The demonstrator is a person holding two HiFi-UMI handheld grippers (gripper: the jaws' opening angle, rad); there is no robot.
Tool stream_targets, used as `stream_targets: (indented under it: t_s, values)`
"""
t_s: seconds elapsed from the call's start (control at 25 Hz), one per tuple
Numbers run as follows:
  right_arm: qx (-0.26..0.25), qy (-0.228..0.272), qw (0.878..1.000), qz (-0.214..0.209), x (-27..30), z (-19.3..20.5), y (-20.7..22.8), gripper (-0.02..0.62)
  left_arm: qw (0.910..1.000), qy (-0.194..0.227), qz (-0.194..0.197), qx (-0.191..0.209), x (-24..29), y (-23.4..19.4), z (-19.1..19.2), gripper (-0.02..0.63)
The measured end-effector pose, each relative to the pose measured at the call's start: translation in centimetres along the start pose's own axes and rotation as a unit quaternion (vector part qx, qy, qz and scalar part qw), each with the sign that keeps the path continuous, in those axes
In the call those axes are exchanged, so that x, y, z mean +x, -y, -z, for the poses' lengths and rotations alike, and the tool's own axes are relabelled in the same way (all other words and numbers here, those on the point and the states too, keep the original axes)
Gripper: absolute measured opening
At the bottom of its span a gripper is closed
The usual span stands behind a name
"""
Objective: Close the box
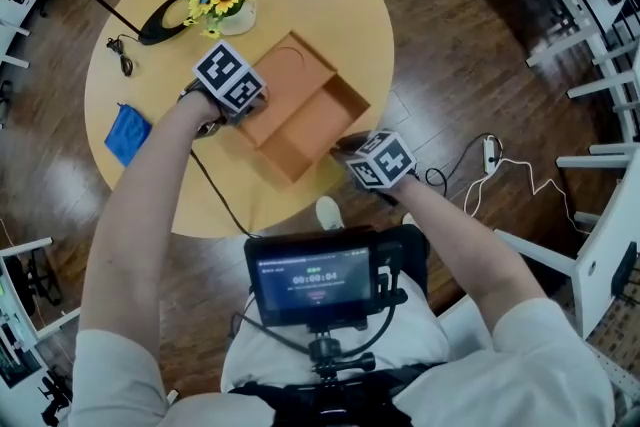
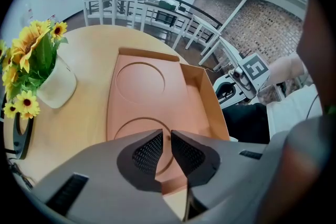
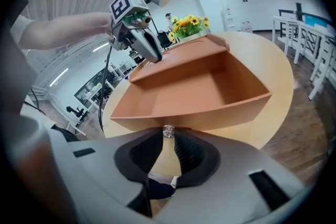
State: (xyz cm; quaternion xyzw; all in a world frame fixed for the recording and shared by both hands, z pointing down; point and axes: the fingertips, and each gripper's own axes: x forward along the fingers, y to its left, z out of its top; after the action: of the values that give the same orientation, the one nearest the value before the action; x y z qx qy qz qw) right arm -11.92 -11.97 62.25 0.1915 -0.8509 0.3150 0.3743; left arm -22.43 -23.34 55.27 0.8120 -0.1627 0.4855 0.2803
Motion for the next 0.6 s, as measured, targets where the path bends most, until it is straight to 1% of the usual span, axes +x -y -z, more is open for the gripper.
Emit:
stream_targets:
  t_s: [0.48,0.6]
  values:
    - [0.006,0.011,1.000,-0.016,0.0,-0.5,-0.2,0.069,0.9999,-0.009,0.014,-0.002,-0.1,-0.3,0.0,0.029]
    - [-0.006,0.020,1.000,-0.012,0.4,-1.8,-0.6,0.069,0.9998,-0.011,0.014,0.001,-0.1,-0.3,0.0,0.029]
